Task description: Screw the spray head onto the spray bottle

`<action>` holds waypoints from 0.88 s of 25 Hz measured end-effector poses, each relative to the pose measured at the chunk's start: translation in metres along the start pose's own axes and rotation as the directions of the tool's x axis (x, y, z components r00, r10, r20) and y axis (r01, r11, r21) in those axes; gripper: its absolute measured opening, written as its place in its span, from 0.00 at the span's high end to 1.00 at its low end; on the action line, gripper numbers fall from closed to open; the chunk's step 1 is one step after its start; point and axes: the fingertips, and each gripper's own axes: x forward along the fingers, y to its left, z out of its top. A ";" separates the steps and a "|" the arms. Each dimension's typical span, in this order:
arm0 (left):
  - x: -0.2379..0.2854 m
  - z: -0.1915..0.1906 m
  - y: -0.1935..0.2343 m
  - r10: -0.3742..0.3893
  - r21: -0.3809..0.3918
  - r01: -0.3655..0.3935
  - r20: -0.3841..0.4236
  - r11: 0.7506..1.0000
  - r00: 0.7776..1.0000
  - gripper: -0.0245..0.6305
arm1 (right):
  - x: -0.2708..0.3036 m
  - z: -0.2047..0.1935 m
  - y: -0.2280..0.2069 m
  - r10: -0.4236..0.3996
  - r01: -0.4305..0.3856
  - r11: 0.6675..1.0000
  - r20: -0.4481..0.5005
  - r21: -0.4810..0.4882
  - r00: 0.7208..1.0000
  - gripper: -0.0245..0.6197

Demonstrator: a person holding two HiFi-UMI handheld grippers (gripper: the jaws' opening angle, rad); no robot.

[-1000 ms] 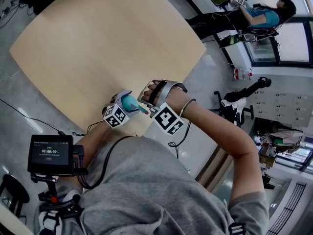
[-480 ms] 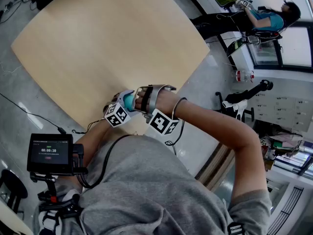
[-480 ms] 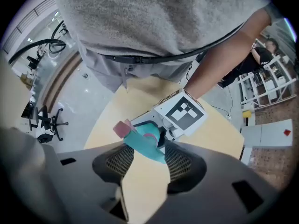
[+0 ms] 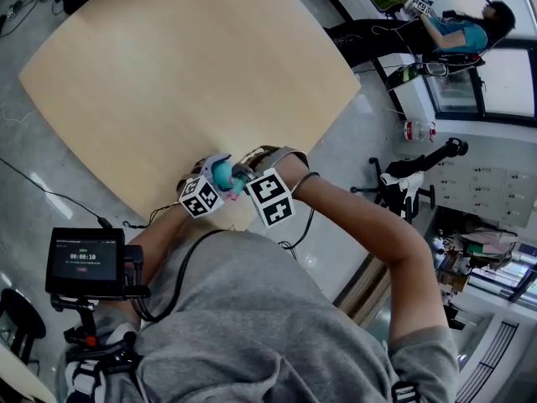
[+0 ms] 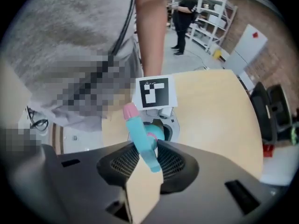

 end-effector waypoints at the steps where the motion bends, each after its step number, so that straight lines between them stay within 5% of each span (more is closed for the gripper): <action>1: 0.000 0.000 0.000 0.002 0.002 -0.002 0.002 1.000 1.000 0.33 | 0.000 0.000 -0.001 -0.012 0.011 0.997 0.014 0.077 1.000 0.78; 3: -0.001 0.000 -0.001 0.004 0.003 -0.004 0.003 1.000 1.000 0.33 | 0.001 0.000 -0.001 -0.038 0.025 0.967 0.049 0.252 0.998 0.78; 6: -0.002 -0.001 -0.002 0.003 0.002 -0.003 0.002 1.000 1.000 0.33 | 0.003 -0.002 -0.001 -0.103 0.040 0.862 0.097 0.506 0.990 0.78; 8: -0.003 -0.001 -0.002 0.007 0.003 -0.007 0.004 1.000 1.000 0.33 | 0.004 -0.002 -0.002 -0.168 0.053 0.757 0.116 0.651 0.979 0.78; 11: -0.005 -0.002 -0.002 0.021 0.001 -0.021 0.010 1.000 1.000 0.33 | 0.004 -0.003 -0.001 -0.274 0.049 0.557 0.128 0.829 0.953 0.78; 17: -0.010 -0.002 0.004 0.093 -0.020 -0.092 0.028 0.996 0.995 0.33 | 0.002 -0.003 -0.008 -0.444 -0.012 0.199 0.102 0.980 0.890 0.78; 20: -0.011 -0.004 0.005 0.109 -0.020 -0.109 0.033 0.994 0.993 0.33 | 0.002 -0.004 -0.007 -0.508 -0.062 0.072 0.090 0.996 0.857 0.78; 22: -0.010 -0.004 0.006 0.110 -0.019 -0.109 0.033 0.994 0.993 0.33 | 0.002 -0.005 -0.007 -0.527 -0.100 0.036 0.104 0.994 0.844 0.78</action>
